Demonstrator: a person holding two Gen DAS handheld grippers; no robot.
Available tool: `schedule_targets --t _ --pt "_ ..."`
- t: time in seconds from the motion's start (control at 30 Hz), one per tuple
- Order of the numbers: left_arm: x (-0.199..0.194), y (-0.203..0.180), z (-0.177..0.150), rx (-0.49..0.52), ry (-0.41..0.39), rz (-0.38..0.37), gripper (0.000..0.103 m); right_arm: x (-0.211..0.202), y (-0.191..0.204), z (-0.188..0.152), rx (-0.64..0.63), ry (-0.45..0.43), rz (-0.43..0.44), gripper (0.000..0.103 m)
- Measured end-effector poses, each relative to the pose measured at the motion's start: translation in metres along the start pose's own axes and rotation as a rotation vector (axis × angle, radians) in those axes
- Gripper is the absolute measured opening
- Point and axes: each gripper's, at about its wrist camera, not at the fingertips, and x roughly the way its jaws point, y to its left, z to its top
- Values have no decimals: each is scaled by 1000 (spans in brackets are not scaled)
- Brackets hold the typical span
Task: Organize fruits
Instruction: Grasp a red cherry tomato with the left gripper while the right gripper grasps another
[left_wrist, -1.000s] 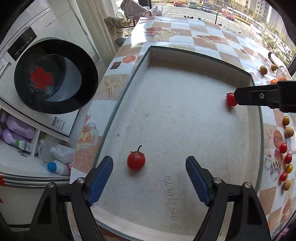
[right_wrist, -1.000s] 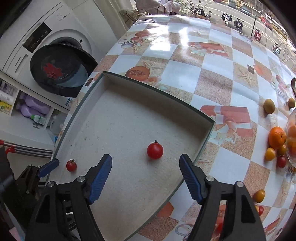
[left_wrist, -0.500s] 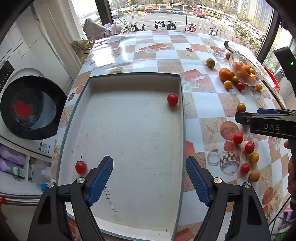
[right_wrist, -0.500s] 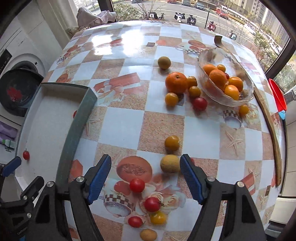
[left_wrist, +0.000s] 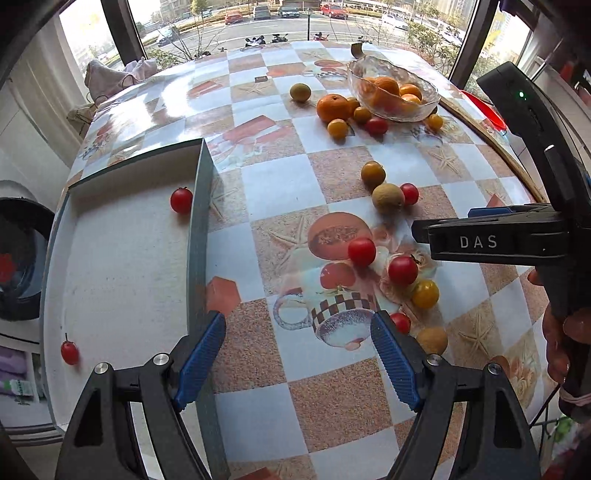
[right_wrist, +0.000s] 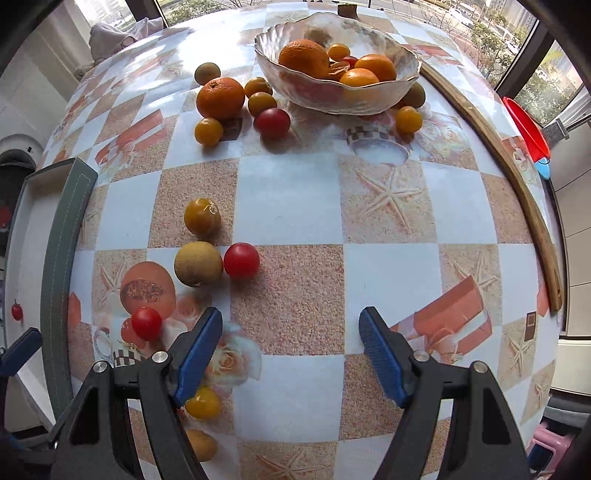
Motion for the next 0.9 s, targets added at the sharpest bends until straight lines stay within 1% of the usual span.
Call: schedule_targets --t 0.13,0.23,0.33,0.43,0.53,0.6,0.7,0.73,0.77,0.8,0.83,0.87,0.9 --pt "11 -13 0 25 17 -42 82 -1 -7 -3 1 -9 14 80" --pt "19 -23 1 53 24 -49 82 -3 -13 -4 0 -16 20 80" --pt "21 -28 2 60 17 -61 82 -3 -15 -4 -16 -28 26 80" --pt "23 -31 5 57 10 -59 82 -2 -6 4 -53 -39 24 80" --pt "28 -33 5 55 19 -69 82 -2 2 7 -92 -53 30 79" --pt "32 -39 4 65 28 -77 82 -2 9 13 -120 -67 29 75" --pt "37 -48 1 92 36 -59 81 -3 15 20 -161 -88 32 63" --pt "38 -51 0 101 30 -42 81 -3 16 22 -168 -92 34 56" --pt "37 -53 -1 101 22 -38 78 -4 18 26 -171 -95 42 49" --pt "37 -53 -1 95 21 -43 77 -4 18 29 -170 -96 52 45" --pt "36 -54 -1 93 20 -41 73 -4 18 32 -168 -96 65 35" --pt "35 -55 -1 95 16 -41 65 -3 18 34 -163 -93 83 23" --pt "34 -57 -1 101 12 -42 59 -3 15 34 -155 -89 96 20"
